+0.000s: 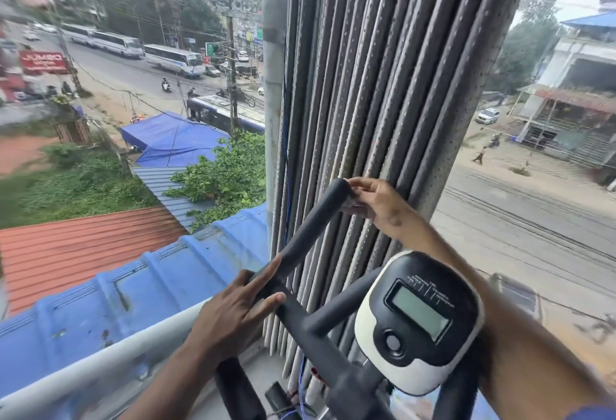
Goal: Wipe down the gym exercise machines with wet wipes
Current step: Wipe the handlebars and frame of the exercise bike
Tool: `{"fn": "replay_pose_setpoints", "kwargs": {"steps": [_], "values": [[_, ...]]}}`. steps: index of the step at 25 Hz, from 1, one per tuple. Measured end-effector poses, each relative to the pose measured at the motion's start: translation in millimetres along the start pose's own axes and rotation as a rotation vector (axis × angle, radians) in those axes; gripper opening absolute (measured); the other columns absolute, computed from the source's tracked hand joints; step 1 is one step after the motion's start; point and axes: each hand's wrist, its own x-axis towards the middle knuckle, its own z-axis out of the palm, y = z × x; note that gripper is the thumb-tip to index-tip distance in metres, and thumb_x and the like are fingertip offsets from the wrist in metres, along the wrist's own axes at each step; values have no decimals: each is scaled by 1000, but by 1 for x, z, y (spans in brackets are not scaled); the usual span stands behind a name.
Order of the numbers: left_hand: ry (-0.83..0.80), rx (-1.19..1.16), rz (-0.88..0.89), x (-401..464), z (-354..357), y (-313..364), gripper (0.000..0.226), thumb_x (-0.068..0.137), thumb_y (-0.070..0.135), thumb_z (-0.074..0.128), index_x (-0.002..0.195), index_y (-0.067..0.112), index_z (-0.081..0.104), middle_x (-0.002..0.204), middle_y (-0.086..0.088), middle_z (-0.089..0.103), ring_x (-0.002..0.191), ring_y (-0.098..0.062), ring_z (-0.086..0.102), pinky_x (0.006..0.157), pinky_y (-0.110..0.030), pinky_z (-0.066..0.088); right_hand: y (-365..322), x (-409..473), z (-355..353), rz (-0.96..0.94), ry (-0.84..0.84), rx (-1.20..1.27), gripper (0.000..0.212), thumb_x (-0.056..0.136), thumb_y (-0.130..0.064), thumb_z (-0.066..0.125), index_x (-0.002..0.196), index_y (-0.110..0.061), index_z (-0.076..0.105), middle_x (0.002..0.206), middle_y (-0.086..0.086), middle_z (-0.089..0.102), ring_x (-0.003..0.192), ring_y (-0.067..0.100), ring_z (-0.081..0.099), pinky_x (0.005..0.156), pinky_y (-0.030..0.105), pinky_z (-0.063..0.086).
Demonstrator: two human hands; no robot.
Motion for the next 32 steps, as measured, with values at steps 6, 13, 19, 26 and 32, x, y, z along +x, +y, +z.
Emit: {"fn": "replay_pose_setpoints", "kwargs": {"steps": [6, 13, 19, 26, 32], "values": [[21, 35, -34, 3, 2, 0, 71, 78, 95, 10, 146, 79, -2, 118, 21, 46, 108, -6, 56, 81, -26, 43, 39, 4, 15, -114, 140, 368, 29, 91, 13, 52, 91, -8, 71, 76, 4, 71, 73, 16, 67, 77, 29, 58], [18, 30, -40, 0, 3, 0, 70, 81, 94, 12, 147, 78, -2, 116, 20, 47, 106, -7, 58, 84, -30, 47, 39, -1, 2, -99, 40, 285, 20, 91, 10, 58, 89, -8, 65, 72, 6, 69, 71, 18, 69, 85, 34, 60], [19, 55, -54, 3, 2, 1, 70, 79, 96, 12, 146, 79, -2, 115, 19, 48, 105, -11, 60, 85, -33, 48, 44, 16, 21, -12, -116, 334, 24, 83, 0, 63, 107, 0, 65, 93, 9, 75, 86, 18, 72, 78, 27, 60], [21, 44, -72, 4, 3, -1, 70, 80, 96, 16, 146, 79, 0, 111, 17, 48, 101, -12, 60, 86, -36, 49, 39, 1, 2, -184, -5, 224, 17, 95, 12, 52, 93, -4, 59, 60, 3, 58, 60, 15, 61, 74, 31, 60], [32, 42, -79, 2, 4, -2, 67, 82, 95, 19, 145, 80, 1, 107, 16, 48, 95, -12, 59, 82, -36, 51, 39, -5, 14, -165, 51, 321, 23, 93, 12, 53, 83, -9, 55, 65, 2, 62, 58, 11, 58, 71, 28, 59]]}}
